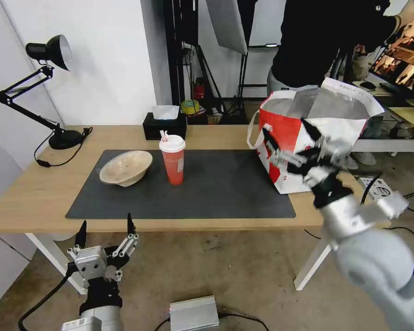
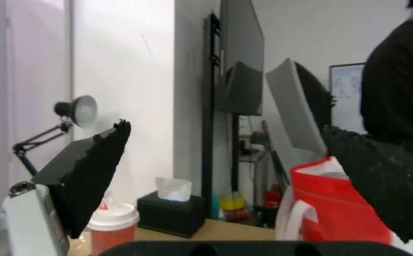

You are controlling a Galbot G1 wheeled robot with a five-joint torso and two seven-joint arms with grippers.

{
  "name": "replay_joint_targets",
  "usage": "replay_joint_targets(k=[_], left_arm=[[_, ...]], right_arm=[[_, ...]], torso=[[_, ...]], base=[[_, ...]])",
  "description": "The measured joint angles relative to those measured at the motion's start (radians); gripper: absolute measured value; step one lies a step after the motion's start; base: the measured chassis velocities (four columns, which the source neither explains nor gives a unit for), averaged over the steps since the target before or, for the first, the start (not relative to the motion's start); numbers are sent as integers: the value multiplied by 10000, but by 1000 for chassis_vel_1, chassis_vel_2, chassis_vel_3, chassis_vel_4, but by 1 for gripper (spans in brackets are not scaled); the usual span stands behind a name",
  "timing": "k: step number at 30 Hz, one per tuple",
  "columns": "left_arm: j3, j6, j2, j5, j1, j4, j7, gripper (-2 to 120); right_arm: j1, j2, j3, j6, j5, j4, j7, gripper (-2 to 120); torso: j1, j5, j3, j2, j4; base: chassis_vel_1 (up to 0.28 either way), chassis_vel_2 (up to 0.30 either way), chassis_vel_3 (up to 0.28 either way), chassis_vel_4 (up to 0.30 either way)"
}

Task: Pick up the trash from the table and place it into the takeout bag.

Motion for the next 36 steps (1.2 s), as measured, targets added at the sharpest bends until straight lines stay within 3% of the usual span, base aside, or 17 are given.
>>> replay_joint_targets(k=[9, 12, 20, 36], left_arm=[[-3, -23, -14, -34, 17, -49, -12, 100], [0, -33, -22, -25, 34, -70, -14, 100], [19, -42, -36, 11, 59, -91, -18, 100], [-96, 34, 154, -86, 82, -134, 53, 100]], right_arm=[[-2592, 1709, -193, 655, -3352, 540, 986, 100], [-4115, 1876, -391, 214, -4913, 662, 2246, 100], [-5213, 1677, -471, -1047, -5246, 1058, 3150, 100], [-6271, 1873, -762, -2062, -6117, 918, 3306, 100]], torso=[[0, -1, 0, 1, 1], [-1, 0, 0, 1, 1], [0, 0, 0, 0, 1], [1, -1, 0, 0, 1]], base=[[0, 0, 0, 0], [0, 0, 0, 0], [0, 0, 0, 0], [0, 0, 0, 0]])
